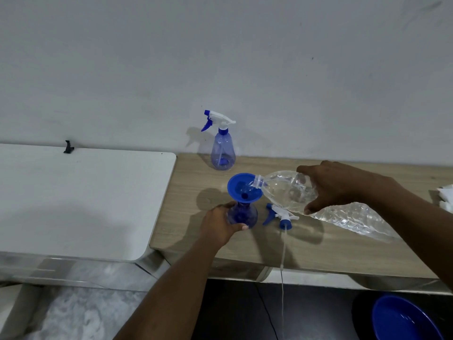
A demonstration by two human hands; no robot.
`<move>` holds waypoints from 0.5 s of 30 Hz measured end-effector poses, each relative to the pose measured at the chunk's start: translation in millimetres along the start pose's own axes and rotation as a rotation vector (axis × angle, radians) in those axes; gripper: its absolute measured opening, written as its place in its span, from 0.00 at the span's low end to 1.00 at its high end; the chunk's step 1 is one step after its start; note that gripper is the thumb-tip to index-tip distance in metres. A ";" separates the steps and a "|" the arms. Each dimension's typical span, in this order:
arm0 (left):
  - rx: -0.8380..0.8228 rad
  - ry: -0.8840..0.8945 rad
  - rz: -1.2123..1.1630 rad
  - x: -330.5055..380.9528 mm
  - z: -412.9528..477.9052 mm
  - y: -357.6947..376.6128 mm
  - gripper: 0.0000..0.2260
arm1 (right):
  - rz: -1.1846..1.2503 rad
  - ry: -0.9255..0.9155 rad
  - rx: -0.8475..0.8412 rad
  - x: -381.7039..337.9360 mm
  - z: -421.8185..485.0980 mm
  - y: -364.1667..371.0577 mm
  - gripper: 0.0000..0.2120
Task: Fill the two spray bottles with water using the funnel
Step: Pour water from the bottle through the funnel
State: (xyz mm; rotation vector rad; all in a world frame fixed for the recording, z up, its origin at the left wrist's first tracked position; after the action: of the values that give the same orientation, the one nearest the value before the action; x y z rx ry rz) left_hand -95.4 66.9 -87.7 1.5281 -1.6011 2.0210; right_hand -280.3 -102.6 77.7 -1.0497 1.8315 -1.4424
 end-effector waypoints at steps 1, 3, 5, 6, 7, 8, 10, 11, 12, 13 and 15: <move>0.000 -0.004 -0.003 0.0 -0.1 -0.1 0.34 | -0.001 0.002 0.001 0.3 0.3 0.4 0.44; 0.003 -0.007 -0.005 -0.4 -0.1 -0.5 0.34 | 0.003 0.008 -0.004 0.7 0.9 0.9 0.44; 0.004 0.002 -0.003 0.0 -0.2 -0.8 0.33 | 0.005 0.004 -0.005 0.1 1.0 1.7 0.43; 0.003 0.006 -0.008 0.0 -0.4 -0.7 0.32 | 0.007 0.003 -0.002 -0.2 0.9 1.7 0.43; 0.004 0.004 -0.013 0.1 -0.4 -0.6 0.32 | 0.010 0.003 -0.001 0.1 0.7 2.2 0.44; 0.006 0.001 -0.014 -0.1 -0.4 -0.5 0.32 | 0.013 0.004 0.000 0.3 0.5 2.1 0.45; 0.009 -0.004 -0.010 -0.9 -0.5 -0.1 0.33 | 0.015 0.008 0.001 2.0 0.4 3.0 0.46; 0.009 -0.006 -0.011 -1.0 -0.5 0.1 0.33 | 0.015 0.012 0.002 3.3 0.4 3.4 0.46; 0.011 -0.004 -0.014 -1.0 -0.4 0.0 0.33 | 0.014 0.017 -0.002 4.2 0.4 3.7 0.46; 0.011 -0.002 -0.013 -0.7 -0.3 -0.3 0.33 | 0.012 0.022 -0.007 5.0 0.5 4.4 0.46; 0.012 0.008 -0.001 0.6 -0.3 -0.9 0.32 | 0.014 0.030 -0.018 6.1 0.6 5.9 0.46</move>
State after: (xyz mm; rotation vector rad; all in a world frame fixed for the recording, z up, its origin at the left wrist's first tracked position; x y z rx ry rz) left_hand -95.2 67.3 -86.7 1.5226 -1.5877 2.0374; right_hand -284.3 -107.5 72.1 -1.0272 1.8721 -1.4432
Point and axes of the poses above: each hand's wrist, its own z-axis towards the middle knuckle, its own y-axis out of the palm, x = y × z, the point moved 5 cm from there along z, towards the middle knuckle, and after that the axes turned 5 degrees about x, right-handed, at the moved point
